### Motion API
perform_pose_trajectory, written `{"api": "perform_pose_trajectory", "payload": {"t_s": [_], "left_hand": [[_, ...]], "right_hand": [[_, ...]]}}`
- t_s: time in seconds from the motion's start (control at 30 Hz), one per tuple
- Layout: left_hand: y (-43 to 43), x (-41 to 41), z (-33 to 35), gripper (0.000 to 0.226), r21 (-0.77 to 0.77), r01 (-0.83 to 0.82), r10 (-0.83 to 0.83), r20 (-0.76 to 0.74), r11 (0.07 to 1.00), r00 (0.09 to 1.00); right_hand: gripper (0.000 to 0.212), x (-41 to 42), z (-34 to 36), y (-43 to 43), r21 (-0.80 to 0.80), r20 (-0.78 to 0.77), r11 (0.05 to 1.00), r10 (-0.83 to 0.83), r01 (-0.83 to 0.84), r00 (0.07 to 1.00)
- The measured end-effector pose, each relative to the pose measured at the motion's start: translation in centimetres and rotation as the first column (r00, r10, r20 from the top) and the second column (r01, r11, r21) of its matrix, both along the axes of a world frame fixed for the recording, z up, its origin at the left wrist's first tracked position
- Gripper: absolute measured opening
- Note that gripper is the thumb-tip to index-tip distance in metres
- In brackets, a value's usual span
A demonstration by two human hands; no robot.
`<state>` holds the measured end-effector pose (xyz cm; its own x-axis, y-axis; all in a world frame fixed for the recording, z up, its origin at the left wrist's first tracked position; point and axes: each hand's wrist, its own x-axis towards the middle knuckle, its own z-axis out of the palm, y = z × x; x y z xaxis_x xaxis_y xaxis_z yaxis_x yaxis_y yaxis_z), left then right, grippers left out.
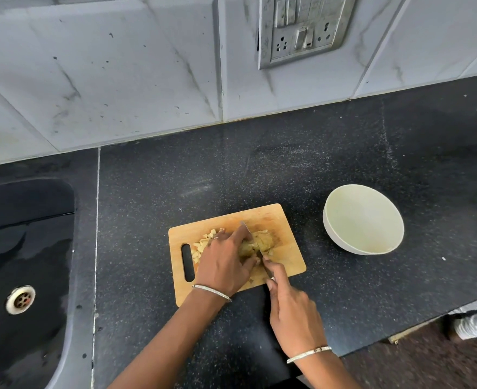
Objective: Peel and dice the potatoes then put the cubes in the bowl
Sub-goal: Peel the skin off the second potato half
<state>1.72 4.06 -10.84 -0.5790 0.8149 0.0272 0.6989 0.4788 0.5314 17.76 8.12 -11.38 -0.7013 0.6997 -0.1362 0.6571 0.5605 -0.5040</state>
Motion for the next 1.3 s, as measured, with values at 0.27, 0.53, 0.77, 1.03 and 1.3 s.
{"api": "perform_pose_trajectory", "payload": {"t_s": [0.27, 0.53, 0.77, 1.03, 1.3], "left_hand": [[0.0, 0.4, -0.2, 0.035, -0.001, -0.032, 0.032, -0.015, 0.999, 0.999], [0.3, 0.7, 0.0, 0.032, -0.023, -0.072, 0.072, 0.005, 0.997, 0.997], [0.3, 0.8, -0.1, 0.029, -0.012, -0.092, 0.093, 0.006, 0.996, 0.996], [0.2, 0.7, 0.0, 0.027, -0.004, -0.086, 0.086, 0.006, 0.996, 0.996], [0.0, 0.5, -0.5, 0.030, 0.028, -0.069, 0.068, 0.046, 0.997, 0.997]], "right_hand": [[0.037, 0.1, -0.4, 0.1, 0.012, -0.007, 1.000, 0.013, -0.013, 1.000], [0.037, 0.9, -0.4, -0.3, 0.046, 0.010, 0.999, 0.025, -0.025, 1.000], [0.034, 1.0, 0.1, -0.4, 0.025, 0.020, 0.999, 0.026, -0.027, 0.999], [0.046, 3.0, 1.7, -1.4, -0.078, 0.074, 0.997, 0.013, -0.007, 0.997], [0.051, 6.4, 4.9, -2.9, -0.002, 0.105, 1.000, -0.014, 0.014, 0.994]]}}
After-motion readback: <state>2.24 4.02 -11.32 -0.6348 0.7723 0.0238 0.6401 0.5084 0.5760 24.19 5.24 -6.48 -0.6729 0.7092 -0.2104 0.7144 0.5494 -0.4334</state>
